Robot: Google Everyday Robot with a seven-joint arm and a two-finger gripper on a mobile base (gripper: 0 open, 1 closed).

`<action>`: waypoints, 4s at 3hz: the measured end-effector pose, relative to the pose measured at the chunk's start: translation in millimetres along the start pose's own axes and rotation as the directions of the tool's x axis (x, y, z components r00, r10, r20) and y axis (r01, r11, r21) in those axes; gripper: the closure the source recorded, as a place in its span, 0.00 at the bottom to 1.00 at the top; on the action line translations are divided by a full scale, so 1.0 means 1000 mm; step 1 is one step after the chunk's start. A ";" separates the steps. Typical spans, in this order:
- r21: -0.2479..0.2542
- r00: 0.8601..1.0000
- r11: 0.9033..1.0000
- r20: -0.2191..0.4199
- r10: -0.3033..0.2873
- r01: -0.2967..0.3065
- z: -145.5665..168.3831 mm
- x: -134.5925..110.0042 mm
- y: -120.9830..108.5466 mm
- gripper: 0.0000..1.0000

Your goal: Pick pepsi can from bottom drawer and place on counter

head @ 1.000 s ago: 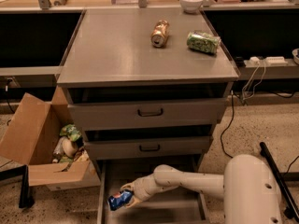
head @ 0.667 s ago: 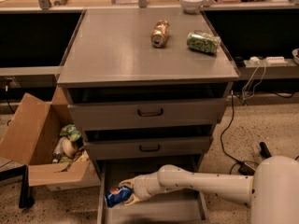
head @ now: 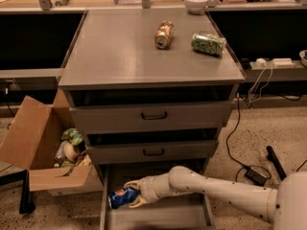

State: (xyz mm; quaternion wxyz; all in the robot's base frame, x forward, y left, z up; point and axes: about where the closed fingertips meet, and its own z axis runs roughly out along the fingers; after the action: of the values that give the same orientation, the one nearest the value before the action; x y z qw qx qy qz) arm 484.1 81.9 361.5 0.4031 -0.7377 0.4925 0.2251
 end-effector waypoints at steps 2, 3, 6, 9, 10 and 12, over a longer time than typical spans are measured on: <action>0.051 0.998 0.999 0.061 -0.013 0.010 -0.042 -0.030 -0.015 1.00; 0.076 0.996 0.997 0.089 -0.022 0.015 -0.054 -0.040 -0.022 1.00; 0.166 0.982 0.979 0.132 -0.137 0.115 -0.132 -0.113 -0.068 1.00; 0.123 0.934 0.926 -0.029 -0.357 0.357 -0.194 -0.237 -0.138 1.00; 0.123 0.934 0.926 -0.029 -0.357 0.357 -0.194 -0.237 -0.138 1.00; 0.127 0.932 0.925 -0.101 -0.347 0.358 -0.242 -0.279 -0.173 1.00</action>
Offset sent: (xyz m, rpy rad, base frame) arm -0.0009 -0.0116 0.0432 0.0611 -0.0222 -0.0032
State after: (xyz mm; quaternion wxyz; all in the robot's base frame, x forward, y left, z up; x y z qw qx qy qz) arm 509.9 69.4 767.7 0.4697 -0.7916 0.3816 0.0846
